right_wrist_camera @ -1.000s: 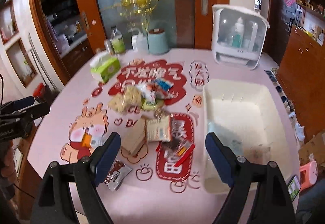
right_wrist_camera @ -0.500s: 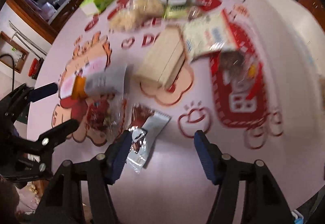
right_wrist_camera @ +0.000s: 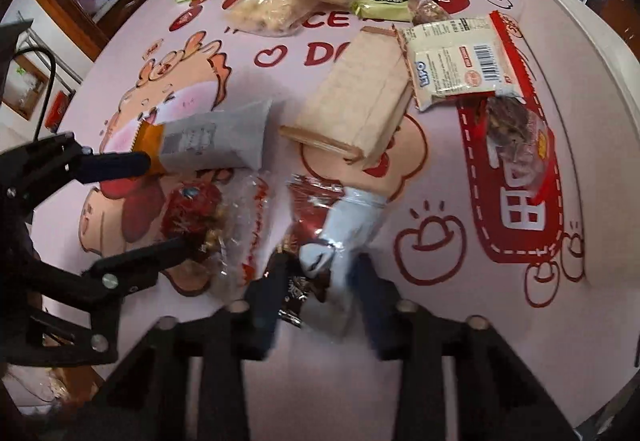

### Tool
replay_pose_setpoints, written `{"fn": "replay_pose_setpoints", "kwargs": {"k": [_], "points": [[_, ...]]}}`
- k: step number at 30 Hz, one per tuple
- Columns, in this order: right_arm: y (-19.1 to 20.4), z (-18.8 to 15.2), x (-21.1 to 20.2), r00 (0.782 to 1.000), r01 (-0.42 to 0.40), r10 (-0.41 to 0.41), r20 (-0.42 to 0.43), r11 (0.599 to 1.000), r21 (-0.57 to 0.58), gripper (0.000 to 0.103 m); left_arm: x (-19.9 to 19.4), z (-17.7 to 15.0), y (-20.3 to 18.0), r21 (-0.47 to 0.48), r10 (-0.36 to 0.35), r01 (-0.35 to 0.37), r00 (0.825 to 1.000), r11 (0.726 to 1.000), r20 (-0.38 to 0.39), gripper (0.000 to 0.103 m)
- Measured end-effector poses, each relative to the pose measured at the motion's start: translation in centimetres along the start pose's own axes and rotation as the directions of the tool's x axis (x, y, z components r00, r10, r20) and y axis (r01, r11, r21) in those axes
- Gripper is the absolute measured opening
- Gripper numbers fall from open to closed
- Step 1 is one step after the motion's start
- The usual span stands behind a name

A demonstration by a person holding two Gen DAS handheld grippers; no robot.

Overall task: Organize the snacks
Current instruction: 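Grasp the red-and-white candy stick with the right gripper while the left grasps the red candy bag, then carry both red snacks over the white tray and release them inside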

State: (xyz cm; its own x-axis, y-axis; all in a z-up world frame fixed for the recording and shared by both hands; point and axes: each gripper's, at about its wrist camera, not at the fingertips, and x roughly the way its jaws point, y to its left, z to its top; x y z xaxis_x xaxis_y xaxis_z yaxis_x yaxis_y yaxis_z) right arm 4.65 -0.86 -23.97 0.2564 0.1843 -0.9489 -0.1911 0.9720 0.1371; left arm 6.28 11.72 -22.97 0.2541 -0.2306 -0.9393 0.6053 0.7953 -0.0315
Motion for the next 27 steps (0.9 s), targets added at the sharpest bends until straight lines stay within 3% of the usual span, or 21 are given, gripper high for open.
{"fn": "replay_pose_setpoints", "kwargs": {"k": [10,16,18,27], "points": [[-4.8,-1.2,-1.1,1.0,-0.014,0.016,-0.012,0.992,0.124,0.026,1.9,0.9,-1.6,0.096,-0.024,0.029,0.999,0.995,-0.046,0.065],[-6.0,-1.8,-1.7,1.0,-0.021,0.023,-0.009,0.988,0.151,0.025,2.0,1.3,-2.1,0.099,0.011,-0.004,0.998,0.995,-0.067,0.062],[-6.0,-1.7,-1.6,1.0,-0.025,0.027,-0.013,0.988,0.151,0.025,2.0,1.3,-2.2,0.082,-0.007,0.013,0.997,0.997,-0.075,0.062],[-6.5,-2.6,-2.0,0.999,-0.043,0.045,-0.013,0.988,0.147,0.025,3.1,1.8,-3.4,0.05,0.003,0.003,0.993,0.999,-0.12,0.07]]}}
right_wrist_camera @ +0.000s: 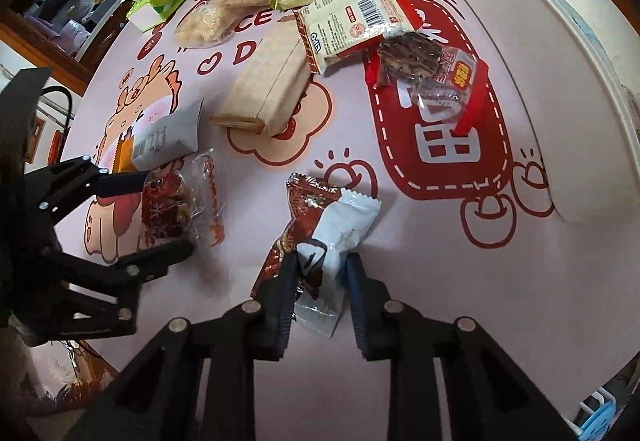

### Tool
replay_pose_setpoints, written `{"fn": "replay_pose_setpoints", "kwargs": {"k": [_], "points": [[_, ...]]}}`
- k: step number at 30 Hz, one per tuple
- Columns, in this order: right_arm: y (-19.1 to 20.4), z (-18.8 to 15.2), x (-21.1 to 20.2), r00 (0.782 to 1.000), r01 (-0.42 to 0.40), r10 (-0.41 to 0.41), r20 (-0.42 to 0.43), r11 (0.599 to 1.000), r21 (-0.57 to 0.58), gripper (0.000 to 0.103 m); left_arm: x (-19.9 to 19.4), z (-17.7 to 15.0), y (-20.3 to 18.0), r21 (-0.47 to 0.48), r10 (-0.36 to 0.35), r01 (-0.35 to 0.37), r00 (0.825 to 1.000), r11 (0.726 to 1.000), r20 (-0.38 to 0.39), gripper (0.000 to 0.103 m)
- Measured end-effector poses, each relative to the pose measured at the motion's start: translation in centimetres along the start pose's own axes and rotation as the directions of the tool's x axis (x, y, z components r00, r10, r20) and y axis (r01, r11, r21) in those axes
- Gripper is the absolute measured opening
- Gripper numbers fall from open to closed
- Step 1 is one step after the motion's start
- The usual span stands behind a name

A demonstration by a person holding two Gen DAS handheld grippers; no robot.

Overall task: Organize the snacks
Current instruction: 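Carry both red snacks over the white tray and release them inside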

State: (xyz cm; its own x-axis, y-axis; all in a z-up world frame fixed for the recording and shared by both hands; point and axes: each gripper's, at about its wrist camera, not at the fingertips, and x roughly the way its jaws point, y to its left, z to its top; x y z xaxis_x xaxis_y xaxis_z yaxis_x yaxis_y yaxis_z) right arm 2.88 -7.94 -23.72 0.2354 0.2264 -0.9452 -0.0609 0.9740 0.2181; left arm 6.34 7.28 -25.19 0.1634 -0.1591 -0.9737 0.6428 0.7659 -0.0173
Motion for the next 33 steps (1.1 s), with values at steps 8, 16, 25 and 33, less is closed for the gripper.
{"fn": "replay_pose_setpoints", "kwargs": {"k": [8,16,25,33], "points": [[-0.6,-0.2,-0.8,1.0,-0.013,0.013,0.016,1.0,-0.026,0.023,-0.3,0.6,-0.8,-0.116,-0.005,0.008,1.0,0.993,0.025,0.055],[-1.3,0.3,-4.7,0.995,-0.034,0.041,0.094,0.997,-0.075,0.022,-4.7,1.8,-2.8,-0.21,-0.013,0.04,0.992,0.977,0.126,0.054],[-4.7,2.0,-13.0,0.968,-0.03,0.051,0.244,0.995,-0.093,0.022,-14.1,7.0,-5.8,-0.256,0.006,0.088,0.939,0.963,0.345,0.054],[-10.4,3.6,-19.9,0.922,0.023,0.007,0.386,0.997,-0.073,0.022,-19.2,13.9,-11.1,-0.253,0.064,0.069,0.874,0.965,0.482,0.054]]}}
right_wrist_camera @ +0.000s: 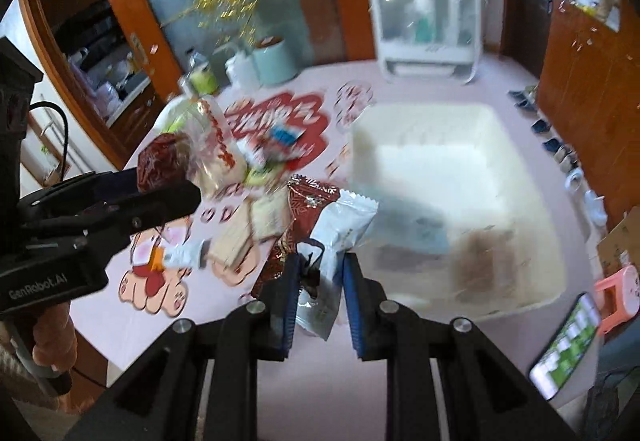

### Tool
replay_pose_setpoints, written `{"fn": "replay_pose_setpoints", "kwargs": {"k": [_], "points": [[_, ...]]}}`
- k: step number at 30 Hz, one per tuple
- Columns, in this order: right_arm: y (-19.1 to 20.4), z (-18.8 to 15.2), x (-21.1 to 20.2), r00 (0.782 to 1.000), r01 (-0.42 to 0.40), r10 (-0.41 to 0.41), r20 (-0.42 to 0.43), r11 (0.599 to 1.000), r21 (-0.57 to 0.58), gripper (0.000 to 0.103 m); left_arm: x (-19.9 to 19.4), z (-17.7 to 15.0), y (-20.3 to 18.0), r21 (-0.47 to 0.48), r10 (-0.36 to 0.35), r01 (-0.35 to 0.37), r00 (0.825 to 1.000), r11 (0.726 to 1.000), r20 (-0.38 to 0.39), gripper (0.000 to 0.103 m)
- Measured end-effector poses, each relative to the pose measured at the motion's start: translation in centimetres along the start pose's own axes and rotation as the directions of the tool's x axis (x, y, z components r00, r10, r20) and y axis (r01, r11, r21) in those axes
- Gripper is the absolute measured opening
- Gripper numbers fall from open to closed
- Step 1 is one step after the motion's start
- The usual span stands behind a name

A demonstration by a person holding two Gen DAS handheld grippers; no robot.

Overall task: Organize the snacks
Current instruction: 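Carry both red snacks over the white tray and release them inside, then grasp the beige wafer pack with the right gripper while the left grasps the orange-white bar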

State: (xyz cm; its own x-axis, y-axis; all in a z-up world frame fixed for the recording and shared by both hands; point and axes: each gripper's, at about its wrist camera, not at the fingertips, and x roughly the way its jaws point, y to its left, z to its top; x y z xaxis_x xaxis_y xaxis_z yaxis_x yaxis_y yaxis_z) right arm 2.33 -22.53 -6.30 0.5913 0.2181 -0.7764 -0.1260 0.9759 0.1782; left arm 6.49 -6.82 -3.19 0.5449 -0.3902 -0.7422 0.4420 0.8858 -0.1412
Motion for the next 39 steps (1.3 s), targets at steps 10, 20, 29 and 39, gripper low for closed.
{"fn": "replay_pose_setpoints", "kwargs": {"k": [10,20,29,39], "points": [[-8.0,2.6,-0.6,0.996,0.068,-0.071,0.06,0.996,0.055,0.022,3.4,6.3,-6.7,-0.012,0.032,-0.032,0.998,0.999,0.058,0.055],[-12.5,5.9,1.1,0.992,0.089,-0.096,0.077,0.992,0.095,0.023,8.8,10.5,-9.4,-0.016,0.105,-0.104,0.993,0.994,0.047,0.055],[-14.3,8.6,4.5,0.988,0.14,-0.146,0.059,0.987,0.084,0.032,13.7,12.6,-8.8,-0.01,0.168,-0.168,0.986,0.986,-0.014,0.065],[-14.3,8.7,5.3,0.991,0.127,-0.13,0.042,0.989,0.073,0.065,12.6,11.5,-6.8,-0.049,0.186,-0.187,0.982,0.981,-0.015,0.091]]}}
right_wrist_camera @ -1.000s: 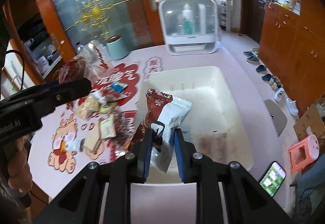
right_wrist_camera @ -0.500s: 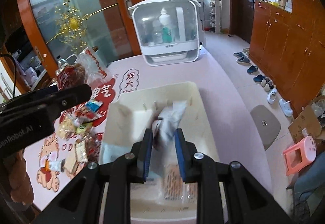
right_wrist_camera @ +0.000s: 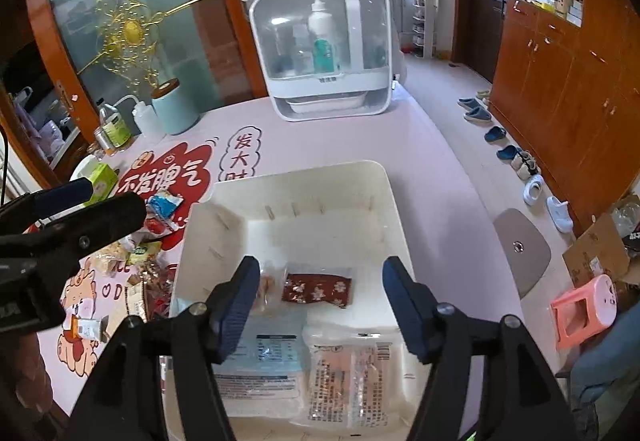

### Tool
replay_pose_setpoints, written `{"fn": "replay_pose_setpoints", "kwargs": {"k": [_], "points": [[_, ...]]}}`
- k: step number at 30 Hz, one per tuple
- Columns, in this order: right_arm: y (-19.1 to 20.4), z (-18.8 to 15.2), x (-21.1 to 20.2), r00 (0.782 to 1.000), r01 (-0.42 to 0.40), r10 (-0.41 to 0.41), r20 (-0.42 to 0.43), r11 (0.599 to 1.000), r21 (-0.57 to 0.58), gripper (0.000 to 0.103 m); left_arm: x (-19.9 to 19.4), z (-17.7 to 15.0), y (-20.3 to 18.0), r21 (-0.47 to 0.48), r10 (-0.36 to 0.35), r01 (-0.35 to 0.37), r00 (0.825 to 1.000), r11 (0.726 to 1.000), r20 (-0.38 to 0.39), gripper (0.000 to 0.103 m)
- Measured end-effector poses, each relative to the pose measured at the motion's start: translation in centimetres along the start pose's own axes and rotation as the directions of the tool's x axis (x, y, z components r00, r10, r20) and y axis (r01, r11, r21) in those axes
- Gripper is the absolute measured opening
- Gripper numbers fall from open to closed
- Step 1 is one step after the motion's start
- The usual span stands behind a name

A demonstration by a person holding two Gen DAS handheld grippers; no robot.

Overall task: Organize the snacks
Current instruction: 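Grasp the beige wafer pack with the right gripper while the left grasps the orange-white bar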

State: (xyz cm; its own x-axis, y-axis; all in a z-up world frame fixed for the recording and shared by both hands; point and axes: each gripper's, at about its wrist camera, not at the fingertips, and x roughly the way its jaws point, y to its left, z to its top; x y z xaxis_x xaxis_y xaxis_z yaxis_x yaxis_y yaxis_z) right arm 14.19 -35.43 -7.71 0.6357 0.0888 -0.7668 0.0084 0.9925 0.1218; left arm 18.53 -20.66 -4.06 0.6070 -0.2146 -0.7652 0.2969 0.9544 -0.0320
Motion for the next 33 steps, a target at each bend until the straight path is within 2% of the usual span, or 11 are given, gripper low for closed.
{"fn": "replay_pose_setpoints", "kwargs": {"k": [3,7,13,19,26,33], "points": [[0.2,0.2,-0.4,1.0,-0.015,0.015,0.004,1.0,0.003,0.065,-0.9,-0.2,1.3,-0.023,0.044,-0.044,0.999,0.999,0.013,0.092],[0.3,0.1,-1.1,0.999,-0.028,0.028,0.017,1.0,0.003,0.065,-3.0,-0.7,4.1,-0.101,0.076,-0.071,0.996,0.992,0.043,0.102],[0.5,-0.2,-2.4,0.999,-0.039,0.038,0.033,0.999,0.009,0.065,-6.1,-1.7,7.1,-0.166,0.124,-0.111,0.99,0.98,0.07,0.102],[1.3,-0.4,-3.7,0.998,-0.044,0.044,0.049,0.999,0.004,0.065,-9.6,-2.9,8.8,-0.167,0.18,-0.161,0.978,0.973,0.107,0.102],[3.9,-0.2,-4.6,0.995,-0.077,0.079,0.061,0.997,-0.032,0.065,-13.9,-4.4,11.1,-0.147,0.263,-0.242,0.954,0.959,0.146,0.102],[9.0,-0.4,-4.8,0.992,-0.105,0.112,0.063,0.989,-0.1,0.065,-17.0,-6.4,15.9,-0.184,0.323,-0.293,0.933,0.938,0.158,0.102]]}}
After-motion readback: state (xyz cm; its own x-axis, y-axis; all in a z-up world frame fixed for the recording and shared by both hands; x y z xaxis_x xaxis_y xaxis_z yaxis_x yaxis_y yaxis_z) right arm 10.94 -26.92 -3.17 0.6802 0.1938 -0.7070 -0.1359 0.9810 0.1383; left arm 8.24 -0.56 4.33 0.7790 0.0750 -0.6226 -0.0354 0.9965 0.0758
